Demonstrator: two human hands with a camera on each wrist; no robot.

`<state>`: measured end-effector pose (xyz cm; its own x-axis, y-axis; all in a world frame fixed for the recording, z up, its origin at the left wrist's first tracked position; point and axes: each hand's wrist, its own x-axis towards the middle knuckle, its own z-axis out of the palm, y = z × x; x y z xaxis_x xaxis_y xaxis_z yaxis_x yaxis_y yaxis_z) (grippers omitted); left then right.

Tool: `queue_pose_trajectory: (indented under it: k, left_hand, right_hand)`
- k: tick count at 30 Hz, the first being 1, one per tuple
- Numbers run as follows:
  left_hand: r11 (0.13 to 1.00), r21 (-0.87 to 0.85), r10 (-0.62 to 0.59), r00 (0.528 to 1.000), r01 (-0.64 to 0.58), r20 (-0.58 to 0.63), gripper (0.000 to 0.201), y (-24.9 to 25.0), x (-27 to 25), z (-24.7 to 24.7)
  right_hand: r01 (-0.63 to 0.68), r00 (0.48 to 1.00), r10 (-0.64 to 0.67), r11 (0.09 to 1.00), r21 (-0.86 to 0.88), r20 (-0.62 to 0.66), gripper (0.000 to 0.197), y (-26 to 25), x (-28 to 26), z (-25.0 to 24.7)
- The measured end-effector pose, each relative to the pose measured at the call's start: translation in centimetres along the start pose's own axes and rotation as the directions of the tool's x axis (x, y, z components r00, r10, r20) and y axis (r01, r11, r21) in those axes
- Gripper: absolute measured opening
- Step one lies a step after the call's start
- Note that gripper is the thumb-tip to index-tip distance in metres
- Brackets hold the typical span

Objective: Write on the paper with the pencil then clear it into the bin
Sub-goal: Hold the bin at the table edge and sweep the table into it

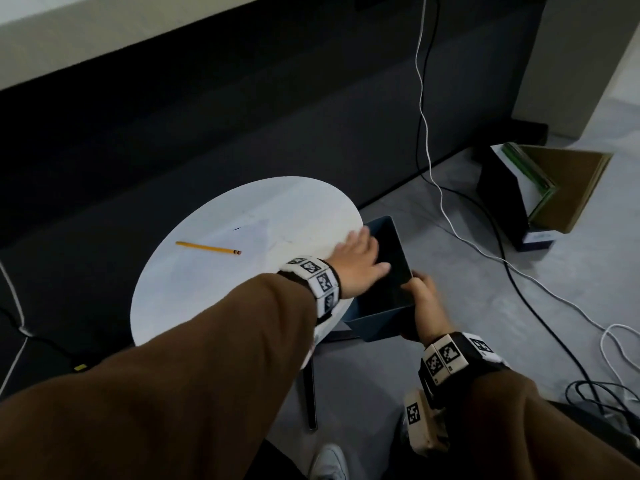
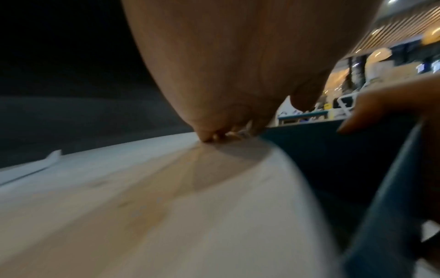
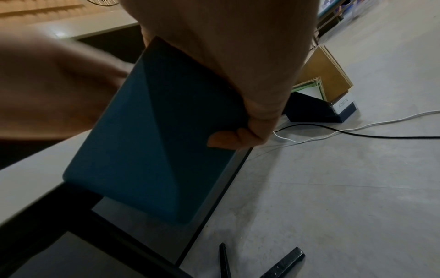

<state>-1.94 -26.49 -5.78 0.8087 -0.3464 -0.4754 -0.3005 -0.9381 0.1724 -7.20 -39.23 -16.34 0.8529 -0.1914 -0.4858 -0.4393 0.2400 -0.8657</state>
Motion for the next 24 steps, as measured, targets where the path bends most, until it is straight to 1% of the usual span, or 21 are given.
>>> queue_pose_trajectory:
  k: [1, 2, 3, 4, 6, 7, 8, 9, 10, 12, 13, 14, 15, 16, 17, 18, 19, 20, 21, 22, 24]
  left_hand:
    - [0.995, 0.003, 0.097, 0.995, -0.097, 0.028, 0.054, 1.4, -0.6, 0.0]
    - [0.985, -0.073, 0.164, 0.984, -0.159, 0.063, 0.052, 2.3, -1.2, -0.2]
    - [0.97, -0.17, 0.186, 0.98, -0.173, 0.066, 0.052, 2.6, -1.7, -0.5]
    - [0.954, -0.233, 0.197, 0.98, -0.188, 0.015, 0.053, 2.4, -1.9, -0.9]
    - [0.955, -0.243, 0.152, 0.984, -0.17, -0.089, 0.052, 0.9, -2.1, -1.9]
    - [0.972, -0.187, 0.123, 0.987, -0.14, -0.101, 0.05, -0.2, -2.0, -2.1]
    - [0.991, -0.109, 0.071, 0.994, -0.08, -0.083, 0.049, -1.1, -2.2, -2.4]
    - [0.999, -0.053, -0.012, 0.997, 0.008, -0.078, 0.05, -2.2, -2.5, -2.4]
    - [0.994, -0.029, -0.104, 0.991, 0.102, -0.086, 0.051, -3.5, -2.3, -2.1]
    - [0.959, -0.04, -0.282, 0.956, 0.279, -0.085, 0.055, -5.5, -2.4, -1.1]
    - [0.95, -0.046, -0.313, 0.947, 0.31, -0.07, 0.063, -5.9, -2.5, -0.3]
    - [0.952, -0.048, -0.303, 0.952, 0.301, -0.042, 0.071, -5.7, -2.6, 0.5]
    - [0.968, -0.045, -0.25, 0.968, 0.249, -0.027, 0.076, -4.6, -2.7, 1.4]
    - [0.986, -0.04, -0.162, 0.986, 0.161, -0.028, 0.077, -3.0, -2.9, 2.0]
    - [0.997, -0.047, -0.057, 0.998, 0.056, -0.037, 0.075, -1.2, -3.3, 2.3]
    - [0.995, -0.083, 0.044, 0.998, -0.047, -0.044, 0.069, 0.4, -3.5, 2.3]
    - [0.984, -0.137, 0.109, 0.993, -0.113, -0.032, 0.063, 1.6, -3.6, 2.0]
    - [0.969, -0.201, 0.14, 0.99, -0.142, -0.023, 0.059, 2.2, -3.7, 1.6]
    - [0.954, -0.261, 0.142, 0.989, -0.148, -0.041, 0.057, 2.0, -3.7, 1.0]
    - [0.944, -0.301, 0.117, 0.99, -0.135, -0.076, 0.057, 1.3, -3.8, 0.6]
    - [0.955, -0.288, 0.028, 0.99, -0.068, -0.14, 0.058, -1.1, -4.0, 0.2]
  right_hand:
    - [0.01, 1.0, -0.01, 1.0, -0.004, -0.003, 0.076, 0.0, 0.0, -0.1]
    - [0.019, 1.0, -0.019, 1.0, -0.013, -0.006, 0.079, 0.1, 0.1, -0.2]
    - [0.024, 1.0, -0.025, 0.999, -0.029, -0.01, 0.078, 0.0, 0.0, -0.2]
    - [0.023, 1.0, -0.024, 0.999, -0.041, -0.014, 0.076, -0.1, -0.1, -0.3]
    - [0.014, 1.0, -0.015, 0.999, -0.049, -0.024, 0.075, -0.2, -0.3, -0.4]
    - [0.01, 1.0, -0.011, 0.999, -0.05, -0.022, 0.076, -0.2, -0.5, -0.5]
    - [0.008, 1.0, -0.009, 0.999, -0.048, -0.022, 0.076, -0.2, -0.6, -0.6]
    - [0.006, 1.0, -0.007, 0.999, -0.049, -0.022, 0.077, -0.3, -0.8, -0.5]
    - [0.004, 1.0, -0.005, 0.999, -0.053, -0.027, 0.078, -0.2, -0.9, -0.6]
    - [0.008, 0.999, -0.01, 0.998, -0.06, -0.035, 0.077, -0.2, -1.1, -0.6]
    - [0.01, 0.999, -0.012, 0.998, -0.062, -0.036, 0.075, -0.1, -1.1, -0.5]
    - [0.012, 0.999, -0.014, 0.998, -0.06, -0.036, 0.071, -0.1, -1.0, -0.5]
    - [0.012, 0.999, -0.014, 0.998, -0.055, -0.036, 0.068, 0.0, -1.0, -0.4]
    - [0.008, 0.999, -0.01, 0.999, -0.044, -0.033, 0.066, 0.0, -1.0, -0.4]
    - [0.007, 1.0, -0.008, 0.999, -0.033, -0.029, 0.065, 0.1, -0.9, -0.4]
    - [0.007, 1.0, -0.008, 1.0, -0.026, -0.024, 0.066, 0.2, -0.9, -0.5]
    - [0.004, 1.0, -0.005, 1.0, -0.023, -0.021, 0.069, 0.2, -0.9, -0.5]
    - [-0.001, 1.0, 0.001, 1.0, -0.02, -0.015, 0.072, 0.2, -0.8, -0.6]
    - [-0.004, 1.0, 0.003, 1.0, -0.02, -0.015, 0.073, 0.2, -0.8, -0.6]
    - [0.0, 1.0, 0.0, 1.0, -0.026, -0.018, 0.074, 0.1, -0.8, -0.5]
    - [0.001, 1.0, -0.002, 1.0, -0.03, -0.024, 0.073, 0.1, -0.8, -0.7]
